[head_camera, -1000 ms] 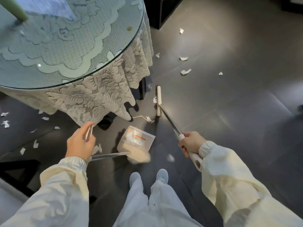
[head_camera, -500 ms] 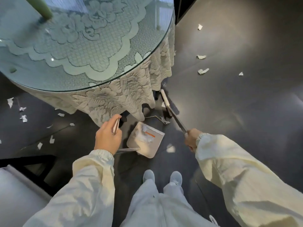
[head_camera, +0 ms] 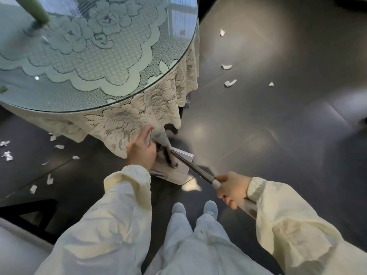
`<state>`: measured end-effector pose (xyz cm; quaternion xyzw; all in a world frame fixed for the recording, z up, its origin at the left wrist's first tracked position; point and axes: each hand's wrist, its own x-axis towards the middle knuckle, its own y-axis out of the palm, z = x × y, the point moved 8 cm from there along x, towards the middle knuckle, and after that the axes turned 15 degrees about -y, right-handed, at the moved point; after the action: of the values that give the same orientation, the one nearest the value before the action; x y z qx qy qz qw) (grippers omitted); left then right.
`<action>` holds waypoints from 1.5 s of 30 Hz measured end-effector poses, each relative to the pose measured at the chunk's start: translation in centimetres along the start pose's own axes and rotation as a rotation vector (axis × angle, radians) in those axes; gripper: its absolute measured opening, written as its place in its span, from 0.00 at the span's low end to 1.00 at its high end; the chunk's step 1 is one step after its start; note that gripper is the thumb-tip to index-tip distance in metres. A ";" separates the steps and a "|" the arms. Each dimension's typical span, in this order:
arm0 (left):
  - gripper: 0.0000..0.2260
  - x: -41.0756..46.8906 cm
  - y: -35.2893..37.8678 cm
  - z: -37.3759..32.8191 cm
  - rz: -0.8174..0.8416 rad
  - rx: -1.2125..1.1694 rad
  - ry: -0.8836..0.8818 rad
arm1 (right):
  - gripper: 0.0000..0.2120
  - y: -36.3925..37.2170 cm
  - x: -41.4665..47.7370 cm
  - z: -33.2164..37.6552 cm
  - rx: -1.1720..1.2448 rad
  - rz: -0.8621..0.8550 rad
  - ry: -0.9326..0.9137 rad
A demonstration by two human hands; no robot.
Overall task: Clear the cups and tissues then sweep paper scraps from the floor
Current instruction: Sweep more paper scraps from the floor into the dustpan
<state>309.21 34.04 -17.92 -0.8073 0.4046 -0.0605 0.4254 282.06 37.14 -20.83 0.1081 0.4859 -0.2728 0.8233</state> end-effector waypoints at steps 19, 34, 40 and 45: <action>0.22 -4.8 -1.8 4.5 0.166 -0.126 0.035 | 0.16 -2.7 -5.5 -0.4 0.122 -0.296 -0.080; 0.21 -1.2 6.5 -10.4 0.107 -0.033 0.168 | 0.10 -21.8 -3.0 -2.2 0.245 -0.544 -0.197; 0.23 3.0 14.5 -21.4 0.074 0.040 0.162 | 0.07 -36.0 0.0 -3.1 0.276 -0.543 -0.177; 0.21 6.5 20.6 -30.8 0.032 0.073 0.178 | 0.08 -48.4 1.1 -4.6 0.203 -0.561 -0.139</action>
<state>287.53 3.43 -15.27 -0.7760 0.4512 -0.1398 0.4180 252.27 -1.23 -19.93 0.0323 0.4097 -0.5434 0.7320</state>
